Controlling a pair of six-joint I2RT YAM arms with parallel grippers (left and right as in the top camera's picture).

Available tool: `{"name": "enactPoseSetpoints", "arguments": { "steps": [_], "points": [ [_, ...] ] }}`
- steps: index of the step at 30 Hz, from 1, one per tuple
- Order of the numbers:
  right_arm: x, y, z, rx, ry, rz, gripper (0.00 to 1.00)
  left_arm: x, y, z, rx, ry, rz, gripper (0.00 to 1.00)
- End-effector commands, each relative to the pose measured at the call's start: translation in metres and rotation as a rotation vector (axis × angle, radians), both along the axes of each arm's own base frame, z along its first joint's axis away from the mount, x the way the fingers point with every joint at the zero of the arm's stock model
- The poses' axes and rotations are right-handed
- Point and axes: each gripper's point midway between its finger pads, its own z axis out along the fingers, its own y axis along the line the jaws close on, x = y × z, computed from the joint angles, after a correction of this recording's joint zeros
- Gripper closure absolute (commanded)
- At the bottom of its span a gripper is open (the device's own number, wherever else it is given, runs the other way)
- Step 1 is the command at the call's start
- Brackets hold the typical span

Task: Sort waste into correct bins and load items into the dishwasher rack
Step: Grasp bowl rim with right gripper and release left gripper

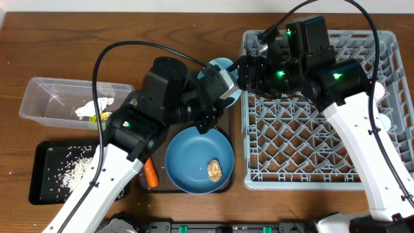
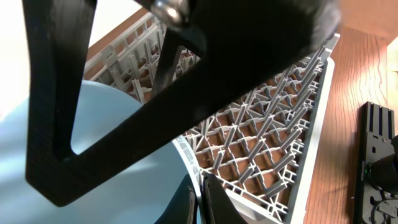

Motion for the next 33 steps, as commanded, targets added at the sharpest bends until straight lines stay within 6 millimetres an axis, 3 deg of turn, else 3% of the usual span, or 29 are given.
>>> {"name": "enactPoseSetpoints", "arguments": {
  "steps": [1, 13, 23, 26, 29, 33],
  "points": [
    [0.000, 0.001, -0.001, -0.012, -0.002, -0.009, 0.24, 0.003, 0.000, 0.010, -0.009, -0.026, 0.008, 0.94],
    [0.008, 0.004, -0.004, -0.042, -0.040, -0.029, 0.33, 0.001, -0.008, 0.022, -0.072, -0.019, -0.006, 0.94],
    [0.010, 0.006, -0.003, -0.046, -0.067, -0.022, 0.55, -0.001, -0.010, 0.022, -0.073, -0.019, -0.011, 0.92],
    [0.011, 0.005, -0.002, -0.058, -0.104, -0.001, 0.60, -0.001, -0.010, 0.022, -0.076, -0.010, -0.006, 0.78],
    [0.015, 0.000, -0.003, -0.081, -0.121, -0.011, 0.64, -0.001, -0.010, 0.022, -0.076, -0.009, -0.006, 0.54],
    [0.022, -0.011, -0.007, -0.116, -0.135, -0.042, 0.62, -0.001, -0.010, 0.022, -0.075, -0.007, -0.005, 0.38]
  ]
}}
